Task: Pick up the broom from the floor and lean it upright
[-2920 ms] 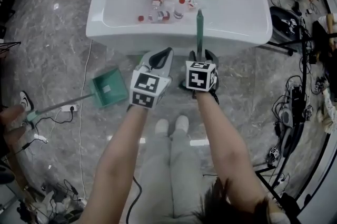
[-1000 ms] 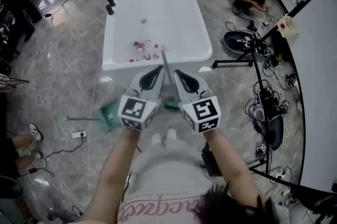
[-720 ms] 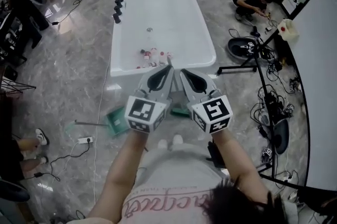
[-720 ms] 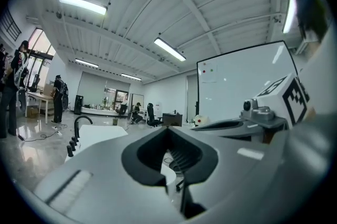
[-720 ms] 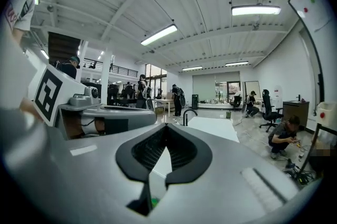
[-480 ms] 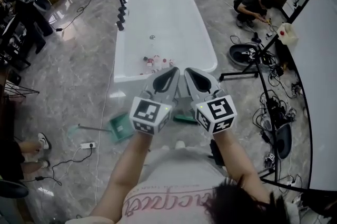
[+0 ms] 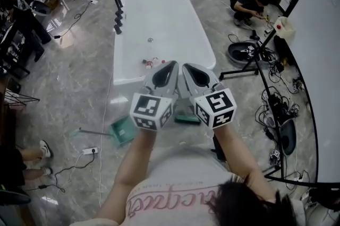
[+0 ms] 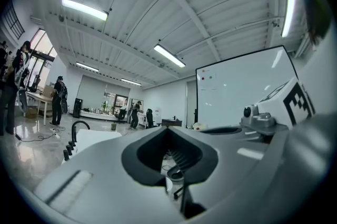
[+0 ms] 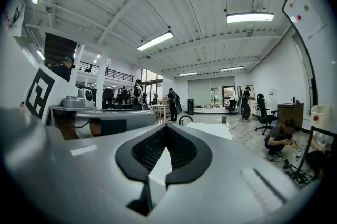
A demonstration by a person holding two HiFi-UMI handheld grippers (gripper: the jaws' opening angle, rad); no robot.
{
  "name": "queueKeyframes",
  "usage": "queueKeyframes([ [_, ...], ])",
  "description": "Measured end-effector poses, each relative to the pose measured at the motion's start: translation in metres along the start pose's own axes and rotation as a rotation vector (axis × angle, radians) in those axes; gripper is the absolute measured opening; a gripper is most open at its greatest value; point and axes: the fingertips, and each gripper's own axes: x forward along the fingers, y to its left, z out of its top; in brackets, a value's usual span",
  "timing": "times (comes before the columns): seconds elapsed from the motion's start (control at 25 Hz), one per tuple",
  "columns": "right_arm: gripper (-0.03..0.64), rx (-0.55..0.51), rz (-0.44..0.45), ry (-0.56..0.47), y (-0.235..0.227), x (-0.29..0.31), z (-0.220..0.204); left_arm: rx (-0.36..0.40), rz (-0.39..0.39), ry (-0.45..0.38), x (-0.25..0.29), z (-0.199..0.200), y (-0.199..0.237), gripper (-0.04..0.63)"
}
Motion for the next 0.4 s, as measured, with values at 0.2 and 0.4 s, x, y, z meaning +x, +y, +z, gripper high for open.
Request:
queueKeyframes([
  [0.2,0.0,0.004,-0.007,-0.013,-0.0002,-0.0052,0.0025,0.016,-0.006,-0.003,-0.0011,0.0043,-0.0055,-0.001],
  [0.4,0.0,-0.001,-0.027,-0.019,0.002,-0.0086,0.0039,0.035,-0.009,-0.022,-0.0074,0.0094,-0.0096,0.0],
])
